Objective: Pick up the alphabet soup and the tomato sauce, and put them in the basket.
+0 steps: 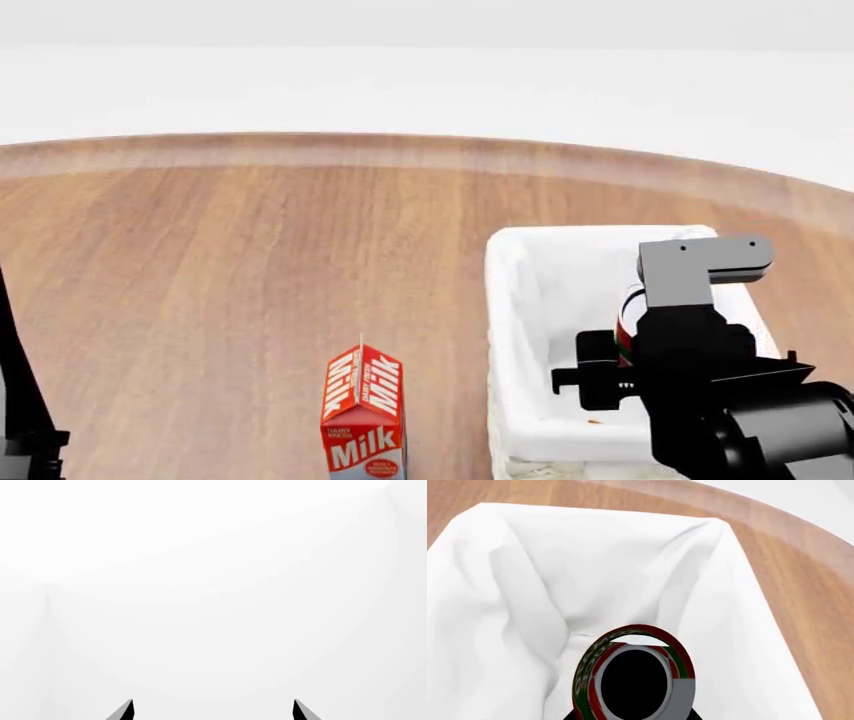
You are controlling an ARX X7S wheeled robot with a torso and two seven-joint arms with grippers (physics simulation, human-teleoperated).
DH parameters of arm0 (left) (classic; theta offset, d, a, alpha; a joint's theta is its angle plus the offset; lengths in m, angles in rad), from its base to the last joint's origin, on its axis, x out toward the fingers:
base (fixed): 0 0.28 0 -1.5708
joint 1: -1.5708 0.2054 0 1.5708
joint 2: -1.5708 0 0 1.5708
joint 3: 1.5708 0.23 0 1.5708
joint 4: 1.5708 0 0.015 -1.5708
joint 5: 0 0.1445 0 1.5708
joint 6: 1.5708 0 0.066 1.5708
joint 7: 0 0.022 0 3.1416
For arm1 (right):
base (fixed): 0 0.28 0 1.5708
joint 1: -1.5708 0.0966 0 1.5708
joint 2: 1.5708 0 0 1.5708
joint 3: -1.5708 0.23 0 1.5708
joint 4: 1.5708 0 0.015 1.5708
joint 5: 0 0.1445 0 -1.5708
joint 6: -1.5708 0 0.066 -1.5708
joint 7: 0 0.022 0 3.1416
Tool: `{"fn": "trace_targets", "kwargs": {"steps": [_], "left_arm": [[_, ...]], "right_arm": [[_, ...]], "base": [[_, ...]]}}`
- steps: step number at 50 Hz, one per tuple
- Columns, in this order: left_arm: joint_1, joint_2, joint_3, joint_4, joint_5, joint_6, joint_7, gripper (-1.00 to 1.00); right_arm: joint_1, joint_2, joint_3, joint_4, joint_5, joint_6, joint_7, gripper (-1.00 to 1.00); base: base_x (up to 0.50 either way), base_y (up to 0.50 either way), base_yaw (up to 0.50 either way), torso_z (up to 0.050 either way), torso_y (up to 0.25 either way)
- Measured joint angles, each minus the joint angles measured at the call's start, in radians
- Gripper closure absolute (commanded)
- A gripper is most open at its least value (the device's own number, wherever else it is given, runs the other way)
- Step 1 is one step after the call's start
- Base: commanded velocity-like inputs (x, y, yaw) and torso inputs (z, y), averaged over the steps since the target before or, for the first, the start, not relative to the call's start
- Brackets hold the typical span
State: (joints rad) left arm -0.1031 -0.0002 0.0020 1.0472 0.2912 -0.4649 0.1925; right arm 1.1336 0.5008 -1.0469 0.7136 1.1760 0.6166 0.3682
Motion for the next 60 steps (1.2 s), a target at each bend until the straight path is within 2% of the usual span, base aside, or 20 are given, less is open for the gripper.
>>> {"fn": "trace_targets", "kwargs": {"steps": [16,17,45,60], "left_arm": [[-0.005,0.000,-0.001,0.000,0.000,-0.005,0.002,-1.00],[-0.005,0.000,-0.001,0.000,0.000,-0.006,0.002,-1.00],[0.002,0.000,-0.001,0.000,-0.001,-0.001,-0.002,-1.00],[-0.002,0.000,0.002,0.000,0.000,-0.004,-0.002,-1.00]], "right_arm": [[0.001,-0.003,0.003,0.001,0.001,0.002,0.000,1.00],[0.002,-0.003,0.003,0.002,0.001,0.003,0.000,-1.00],[0.012,0.008,0.019,-0.032,-0.020,0.009,-0.010,-1.00],[0.006,0.043,0.063,-0.138,-0.056,-0.124,0.029,-1.00]], "base": [[0.00,0.00,0.00,0.000,0.000],[0.00,0.00,0.00,0.000,0.000],[0.00,0.00,0.00,0.000,0.000],[0.00,0.00,0.00,0.000,0.000]]}}
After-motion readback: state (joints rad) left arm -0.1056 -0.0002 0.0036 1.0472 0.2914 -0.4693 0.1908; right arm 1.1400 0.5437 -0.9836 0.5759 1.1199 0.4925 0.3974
